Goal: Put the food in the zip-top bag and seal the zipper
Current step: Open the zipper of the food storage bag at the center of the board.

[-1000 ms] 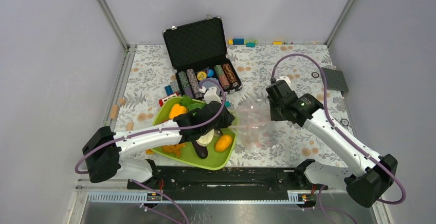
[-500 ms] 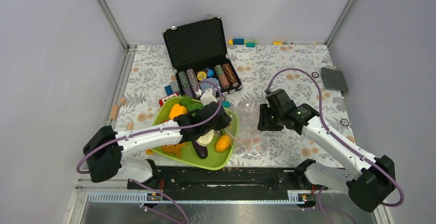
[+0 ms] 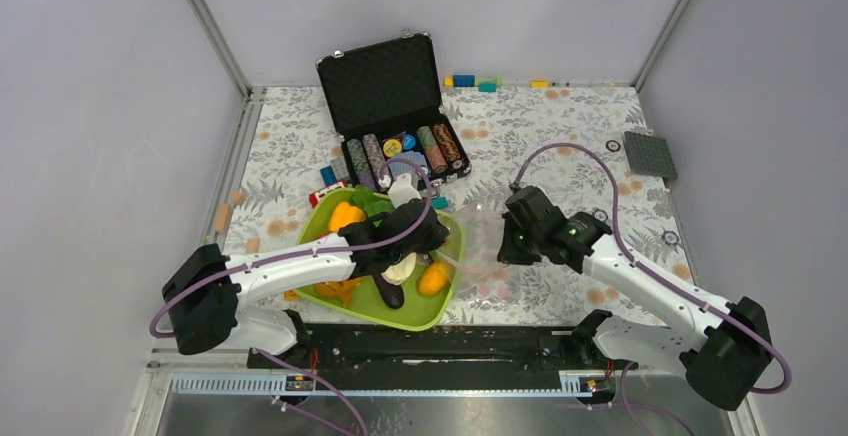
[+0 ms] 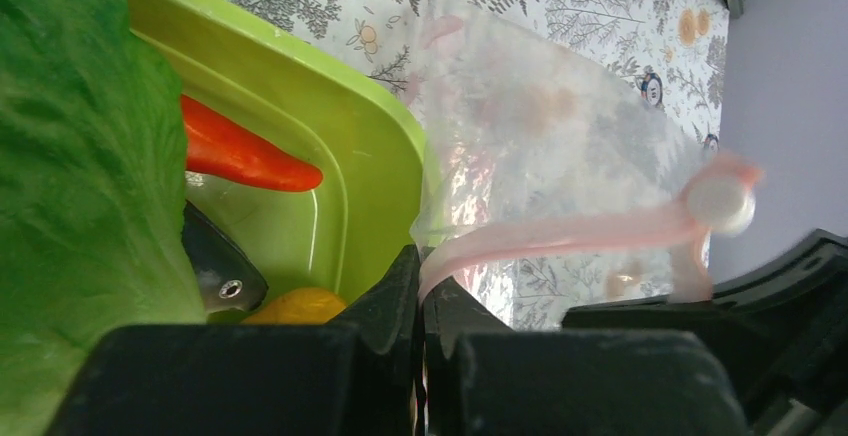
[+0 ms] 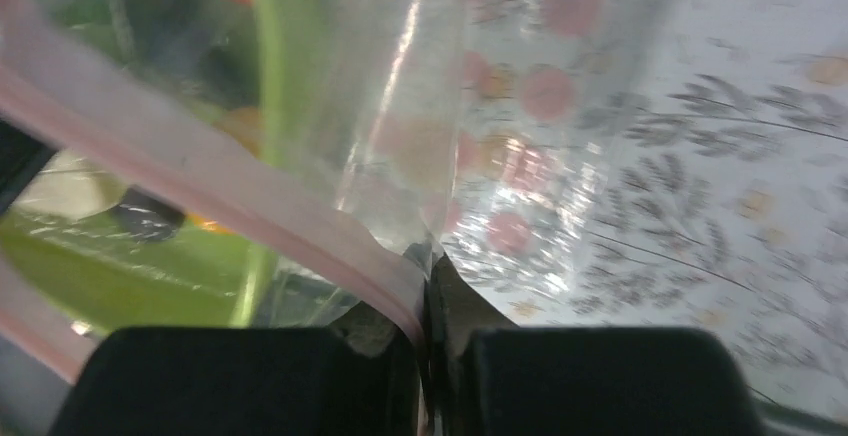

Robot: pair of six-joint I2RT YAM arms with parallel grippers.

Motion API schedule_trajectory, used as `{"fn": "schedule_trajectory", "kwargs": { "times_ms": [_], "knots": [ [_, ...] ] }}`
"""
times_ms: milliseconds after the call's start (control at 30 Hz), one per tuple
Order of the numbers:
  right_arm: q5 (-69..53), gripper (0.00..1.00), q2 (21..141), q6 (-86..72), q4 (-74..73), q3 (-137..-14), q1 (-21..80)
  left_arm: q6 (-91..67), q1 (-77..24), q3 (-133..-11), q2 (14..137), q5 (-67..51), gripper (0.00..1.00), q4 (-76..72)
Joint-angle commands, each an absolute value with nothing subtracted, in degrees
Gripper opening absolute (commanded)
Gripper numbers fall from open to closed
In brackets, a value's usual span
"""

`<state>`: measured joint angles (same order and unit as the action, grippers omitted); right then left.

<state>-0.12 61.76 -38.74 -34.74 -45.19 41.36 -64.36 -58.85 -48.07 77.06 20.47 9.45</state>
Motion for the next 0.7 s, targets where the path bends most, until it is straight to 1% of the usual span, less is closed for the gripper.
{"fn": "schedule_trajectory", "kwargs": {
  "times_ms": [0,100,167,367,500,567,600,667],
  "knots": [
    [19.6,0.05,57.6,-36.3,-49.3,-51.9,41.7,-63.2,-58.5,-47.6,74.6,24.6,0.00,10.3],
    [31.6,0.05,56.0,-33.7,-58.5,-56.9,40.9,-60.0,-58.4,-47.4,73.6,24.5,0.00,10.7],
    [35.6,0.05,55.7,-31.0,-62.1,-59.8,40.2,-57.2,-58.3,-47.8,73.7,23.7,0.00,11.0],
    [36.1,0.01,56.1,-21.5,-65.4,-66.9,39.8,-49.0,-58.5,-51.3,76.8,17.8,0.00,10.7],
    [41.5,0.00,57.5,-18.5,-72.0,-73.2,39.7,-46.6,-59.3,-54.5,79.0,18.4,0.00,14.0],
    [44.4,0.00,57.3,-18.9,-74.2,-75.1,39.7,-44.8,-60.4,-55.7,79.8,18.1,0.04,13.7],
    [43.6,0.00,56.9,-19.1,-74.1,-75.1,39.8,-43.8,-61.2,-56.5,80.2,17.7,0.07,13.1],
    [37.2,0.00,56.4,-17.9,-70.8,-73.0,39.8,-41.9,-62.6,-57.8,81.4,15.5,0.14,11.3]
  ]
}}
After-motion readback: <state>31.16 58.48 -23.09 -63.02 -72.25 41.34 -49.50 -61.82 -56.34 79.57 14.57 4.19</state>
